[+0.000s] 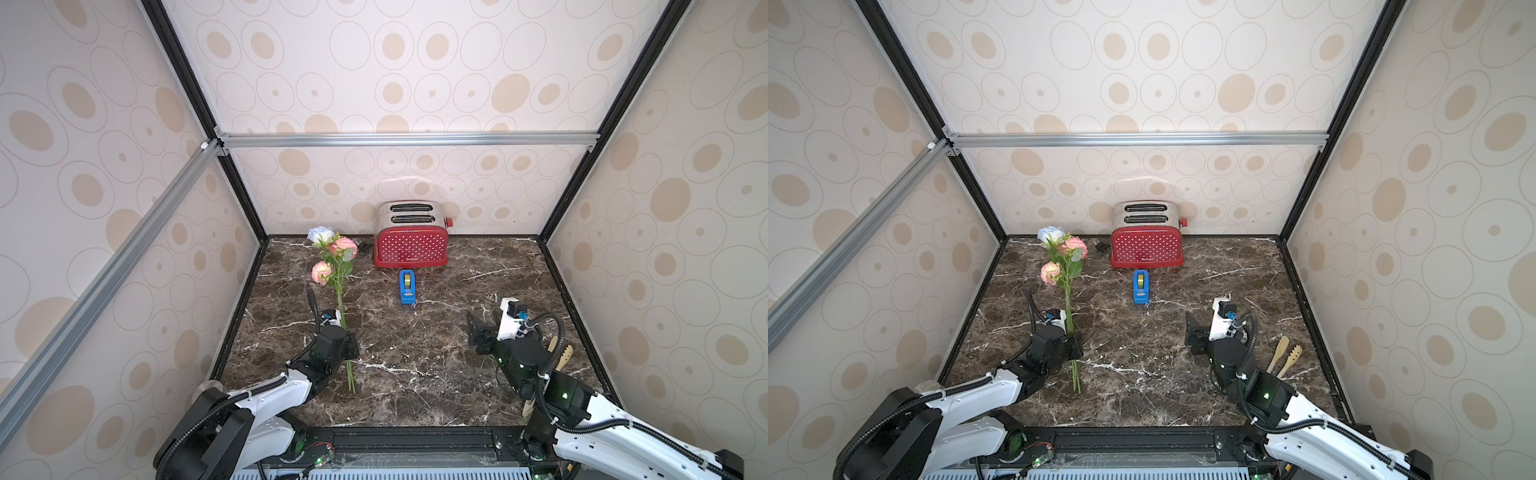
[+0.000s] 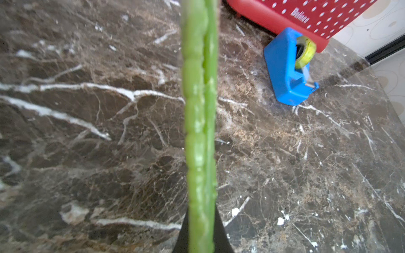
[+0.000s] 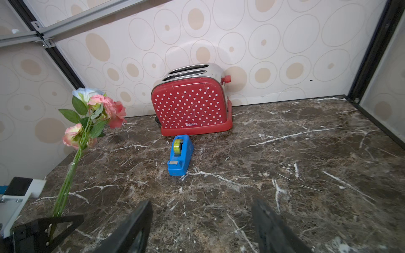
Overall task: Wrap bouquets with tape
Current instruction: Place the wrapped bouquet at the center of the board, then reset both arms
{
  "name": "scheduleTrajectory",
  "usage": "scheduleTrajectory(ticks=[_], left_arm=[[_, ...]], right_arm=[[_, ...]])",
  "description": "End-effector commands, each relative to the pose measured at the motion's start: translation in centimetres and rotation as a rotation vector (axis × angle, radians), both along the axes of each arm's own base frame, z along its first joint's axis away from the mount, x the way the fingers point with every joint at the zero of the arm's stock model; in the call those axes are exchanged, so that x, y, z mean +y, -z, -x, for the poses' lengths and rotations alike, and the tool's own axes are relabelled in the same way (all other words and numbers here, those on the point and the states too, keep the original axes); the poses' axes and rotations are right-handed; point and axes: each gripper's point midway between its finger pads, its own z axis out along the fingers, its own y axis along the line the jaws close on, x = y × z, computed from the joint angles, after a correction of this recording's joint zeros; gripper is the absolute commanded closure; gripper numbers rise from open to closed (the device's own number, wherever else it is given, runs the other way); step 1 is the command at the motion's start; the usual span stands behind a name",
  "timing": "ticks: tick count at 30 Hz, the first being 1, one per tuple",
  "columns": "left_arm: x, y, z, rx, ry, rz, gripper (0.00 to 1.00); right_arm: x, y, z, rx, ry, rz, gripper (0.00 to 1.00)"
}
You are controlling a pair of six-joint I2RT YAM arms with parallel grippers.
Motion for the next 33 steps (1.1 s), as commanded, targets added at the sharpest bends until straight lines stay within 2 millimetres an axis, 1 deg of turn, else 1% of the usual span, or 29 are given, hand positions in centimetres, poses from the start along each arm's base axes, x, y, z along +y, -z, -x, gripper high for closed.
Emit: scheduleTrajectory(ticks=[1,3,4,5,7,8,9,10,11,12,14,16,17,18,21,23,25,26,28,29,31,33], left_arm=[[-0.2,0.3,-0.4,0.012,-0.031,0.043,1.0],[-0.2,1.1,-0.1,0.034,-0.027,0.036,1.0],[-0.1,1.3,-0.1,0.04,-0.028,0.034,0.97],[-0.1,1.5,0.0,0.047,-0.025,0.031,0.92],[-0.1,1.6,0.1,0.052,-0.026,0.032,0.78],[-0.2,1.6,0.1,0.053,-0.025,0.032,0.7],[-0.1,1.5,0.1,0.05,-0.027,0.034,0.6],[0.0,1.4,0.0,0.045,-0.033,0.035,0.48],[0.0,1.0,-0.1,0.034,-0.035,0.032,0.38],[0.1,0.6,-0.3,0.023,-0.037,0.022,0.3],[0.6,-0.7,-0.7,-0.011,-0.044,-0.01,0.18],[0.9,-2.3,-1.2,-0.052,-0.042,-0.049,0.1],[1.1,-3.6,-1.5,-0.085,-0.044,-0.067,0.04],[1.4,-4.8,-1.8,-0.12,-0.046,-0.089,0.01],[2.4,-9.5,-2.8,-0.266,-0.069,-0.156,0.01],[2.9,-13.2,-3.4,-0.403,-0.072,-0.207,0.01],[4.0,-16.4,-3.9,-0.52,-0.117,-0.26,0.01],[4.8,-17.5,-4.0,-0.56,-0.154,-0.293,0.01],[6.6,-19.0,-4.4,-0.623,-0.237,-0.363,0.01],[7.8,-19.4,-4.5,-0.642,-0.294,-0.392,0.01],[9.8,-19.3,-4.9,-0.655,-0.378,-0.432,0.01],[12.0,-18.6,-5.6,-0.645,-0.457,-0.449,0.01]], right_arm=[[-1.9,0.9,0.4,0.008,0.058,0.069,0.26],[-2.3,0.9,0.5,0.007,0.07,0.09,0.26],[-2.5,0.9,0.5,0.007,0.077,0.102,0.26],[-2.7,0.9,0.5,0.007,0.082,0.114,0.26],[-2.8,0.9,0.5,0.005,0.083,0.129,0.25],[-2.8,0.8,0.5,0.002,0.082,0.133,0.25],[-2.7,0.8,0.5,0.0,0.078,0.135,0.25],[-2.7,0.8,0.5,0.0,0.074,0.14,0.25],[-2.6,0.5,0.6,-0.001,0.069,0.138,0.25],[-2.5,0.1,0.6,-0.001,0.064,0.132,0.25],[-2.5,-0.6,0.7,0.005,0.06,0.139,0.25],[-2.3,-1.4,0.7,0.001,0.045,0.172,0.24],[-2.1,-1.7,0.5,-0.008,0.038,0.197,0.24],[-2.1,-1.9,0.4,-0.018,0.042,0.217,0.24],[-2.5,-2.5,-0.6,-0.055,0.102,0.299,0.24],[-2.4,-2.7,-1.5,-0.074,0.12,0.329,0.22],[-2.4,-2.1,-2.9,-0.059,0.112,0.335,0.22],[-3.0,-1.5,-3.9,-0.036,0.122,0.317,0.22],[-4.0,-0.4,-5.6,0.001,0.128,0.28,0.22],[-4.6,0.0,-6.4,0.014,0.14,0.263,0.22],[-5.9,1.1,-7.8,0.041,0.176,0.257,0.22],[-7.0,2.2,-9.1,0.054,0.2,0.278,0.21]])
